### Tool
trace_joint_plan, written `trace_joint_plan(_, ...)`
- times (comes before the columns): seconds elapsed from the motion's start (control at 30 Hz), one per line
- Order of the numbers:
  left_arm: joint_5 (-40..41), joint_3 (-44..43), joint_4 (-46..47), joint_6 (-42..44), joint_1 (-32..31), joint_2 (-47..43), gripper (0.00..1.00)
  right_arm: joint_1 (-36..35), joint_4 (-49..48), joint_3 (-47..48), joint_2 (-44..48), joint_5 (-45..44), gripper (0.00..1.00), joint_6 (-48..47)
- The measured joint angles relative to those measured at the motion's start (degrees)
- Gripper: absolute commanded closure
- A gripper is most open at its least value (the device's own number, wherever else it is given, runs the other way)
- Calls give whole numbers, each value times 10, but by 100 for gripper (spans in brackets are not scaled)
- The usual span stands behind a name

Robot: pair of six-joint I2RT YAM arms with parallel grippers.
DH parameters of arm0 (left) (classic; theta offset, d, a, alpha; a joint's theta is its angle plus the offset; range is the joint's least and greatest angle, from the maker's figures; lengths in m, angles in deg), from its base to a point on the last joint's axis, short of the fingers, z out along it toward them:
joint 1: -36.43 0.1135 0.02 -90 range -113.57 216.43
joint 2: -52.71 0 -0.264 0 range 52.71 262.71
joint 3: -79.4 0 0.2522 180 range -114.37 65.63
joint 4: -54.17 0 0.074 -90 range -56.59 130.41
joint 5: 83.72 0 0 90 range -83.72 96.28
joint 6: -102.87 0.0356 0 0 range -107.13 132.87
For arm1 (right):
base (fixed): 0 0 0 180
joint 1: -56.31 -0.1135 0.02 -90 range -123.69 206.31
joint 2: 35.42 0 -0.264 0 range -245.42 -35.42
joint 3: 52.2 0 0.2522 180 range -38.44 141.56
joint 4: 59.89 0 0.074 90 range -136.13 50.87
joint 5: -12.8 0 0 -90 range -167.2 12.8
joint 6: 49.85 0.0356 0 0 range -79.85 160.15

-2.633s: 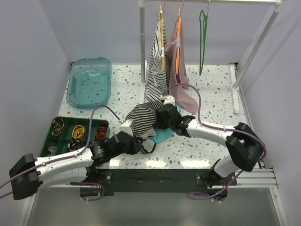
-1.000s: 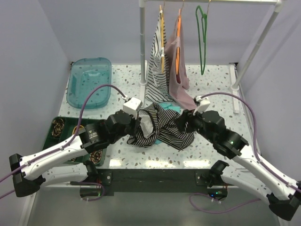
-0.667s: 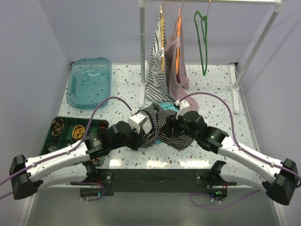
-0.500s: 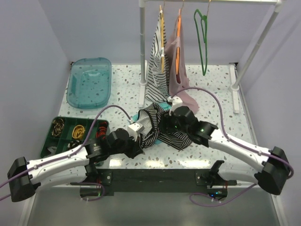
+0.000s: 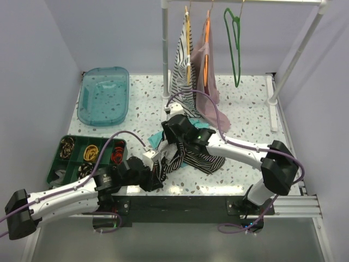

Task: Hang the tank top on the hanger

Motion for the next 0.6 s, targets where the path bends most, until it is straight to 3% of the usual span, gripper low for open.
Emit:
trace_joint_plan(0.37,2,1,3,-7,-2,14,100,0,4,58,-92,-49,40,-48)
trace_joint_plan(0.47,13,-7,-7,-7,-2,13,100,0,11,70,-108,-58,59,-52)
trace_joint_plan(0.5,19,-12,-13,-7,-2,11,100,0,13,72,-111,-64,71,-53)
trace_joint_plan(0.6,44,-41,-40,-9,-3,4,100,0,23,74,-110,-86,92,-56)
